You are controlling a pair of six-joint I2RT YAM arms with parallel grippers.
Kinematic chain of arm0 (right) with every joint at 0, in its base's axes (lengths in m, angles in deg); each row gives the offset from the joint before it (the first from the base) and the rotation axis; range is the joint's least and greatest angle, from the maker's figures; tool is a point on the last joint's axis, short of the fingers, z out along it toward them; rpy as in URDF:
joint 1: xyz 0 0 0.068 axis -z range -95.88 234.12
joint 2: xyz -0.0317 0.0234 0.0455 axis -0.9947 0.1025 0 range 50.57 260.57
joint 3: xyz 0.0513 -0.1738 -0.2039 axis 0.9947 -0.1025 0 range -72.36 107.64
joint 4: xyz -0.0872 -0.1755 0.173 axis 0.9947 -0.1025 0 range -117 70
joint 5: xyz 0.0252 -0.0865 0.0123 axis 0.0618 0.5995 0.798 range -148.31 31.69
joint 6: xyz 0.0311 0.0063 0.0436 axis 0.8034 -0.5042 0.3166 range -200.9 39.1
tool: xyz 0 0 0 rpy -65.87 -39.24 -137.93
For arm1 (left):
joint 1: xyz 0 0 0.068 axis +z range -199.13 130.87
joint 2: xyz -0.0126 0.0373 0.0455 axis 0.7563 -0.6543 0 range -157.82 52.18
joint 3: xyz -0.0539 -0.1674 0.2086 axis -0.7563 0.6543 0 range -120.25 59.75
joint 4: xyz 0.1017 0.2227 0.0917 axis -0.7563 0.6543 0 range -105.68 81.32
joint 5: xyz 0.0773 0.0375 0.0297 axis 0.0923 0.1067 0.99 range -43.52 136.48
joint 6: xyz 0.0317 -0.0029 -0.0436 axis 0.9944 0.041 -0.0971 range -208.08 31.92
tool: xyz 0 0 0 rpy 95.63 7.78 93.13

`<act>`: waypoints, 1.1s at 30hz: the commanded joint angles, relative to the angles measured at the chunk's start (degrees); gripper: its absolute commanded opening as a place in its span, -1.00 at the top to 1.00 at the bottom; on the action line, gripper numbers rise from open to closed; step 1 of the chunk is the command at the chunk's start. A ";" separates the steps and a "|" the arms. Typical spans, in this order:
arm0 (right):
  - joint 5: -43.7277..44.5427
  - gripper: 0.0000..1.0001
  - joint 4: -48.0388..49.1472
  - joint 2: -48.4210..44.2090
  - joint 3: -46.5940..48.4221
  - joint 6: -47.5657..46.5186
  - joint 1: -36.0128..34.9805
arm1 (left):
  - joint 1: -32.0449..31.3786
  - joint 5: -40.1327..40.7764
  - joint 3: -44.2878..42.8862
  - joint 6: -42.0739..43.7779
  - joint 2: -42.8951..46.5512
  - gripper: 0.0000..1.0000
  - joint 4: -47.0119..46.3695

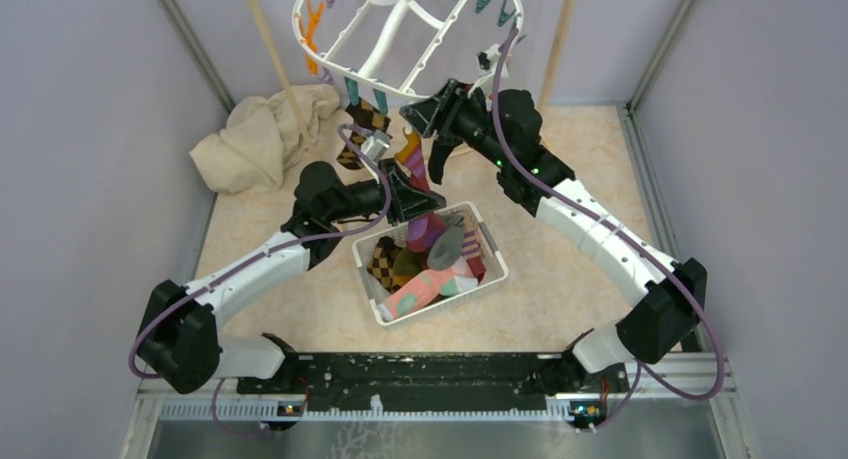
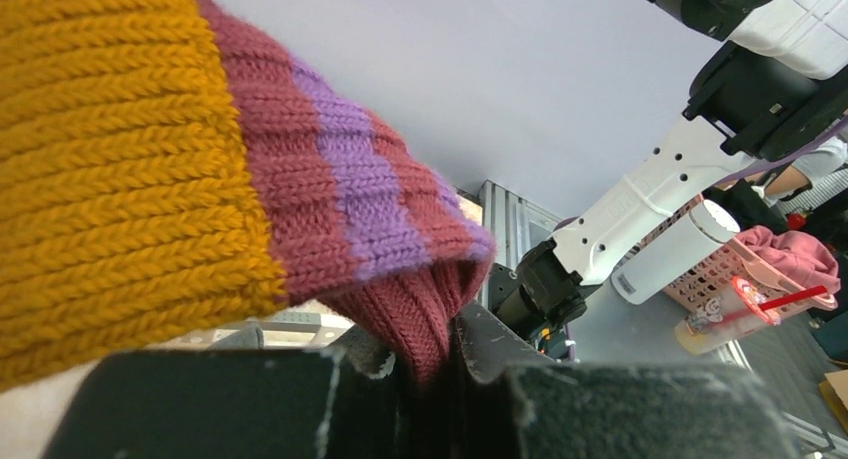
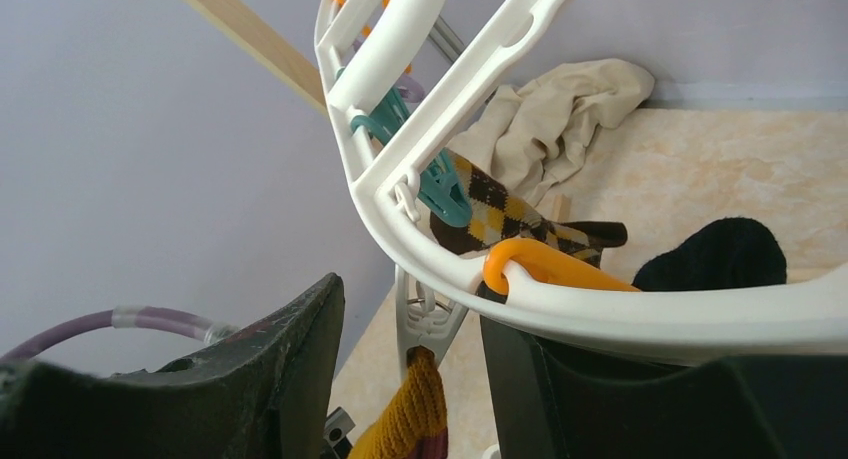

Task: Remove the socks clipped to the hanger
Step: Remove the sock from the hanger.

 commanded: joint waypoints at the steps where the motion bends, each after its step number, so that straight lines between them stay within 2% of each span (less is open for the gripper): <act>1: 2.98 -0.04 2.96 0.12 4.33 -1.53 -0.83 | 0.13 -0.60 0.05 1.82 -0.02 0.84 0.74; 13: 4.69 0.20 3.61 0.48 4.12 -1.36 -1.28 | 0.15 0.48 -0.23 3.49 0.46 0.84 3.89; 14: 4.75 0.30 3.63 0.53 4.23 -1.31 -1.30 | 0.09 0.53 -0.24 3.61 0.55 0.84 3.98; 16: 4.94 0.62 3.57 0.45 4.20 -1.34 -1.29 | 0.18 0.80 -0.26 3.87 0.61 0.84 4.31; 18: 5.02 0.76 3.52 0.44 4.21 -1.46 -1.30 | 0.12 1.19 -0.23 4.27 0.65 0.84 4.91; 20: 5.24 0.98 3.33 0.37 4.16 -1.46 -1.30 | 0.12 1.57 -0.42 4.80 0.89 0.84 5.76; 25: 5.19 1.00 2.92 0.40 4.28 -1.60 -1.29 | 0.16 2.64 -0.63 6.00 1.67 0.83 8.30; 28: 5.13 1.00 2.31 0.43 4.48 -1.75 -1.29 | 0.14 3.01 -1.29 7.14 2.89 0.84 13.22; 33: 5.12 1.00 2.14 -0.30 3.65 -2.22 -1.22 | 0.12 4.50 1.98 6.13 5.69 0.83 16.59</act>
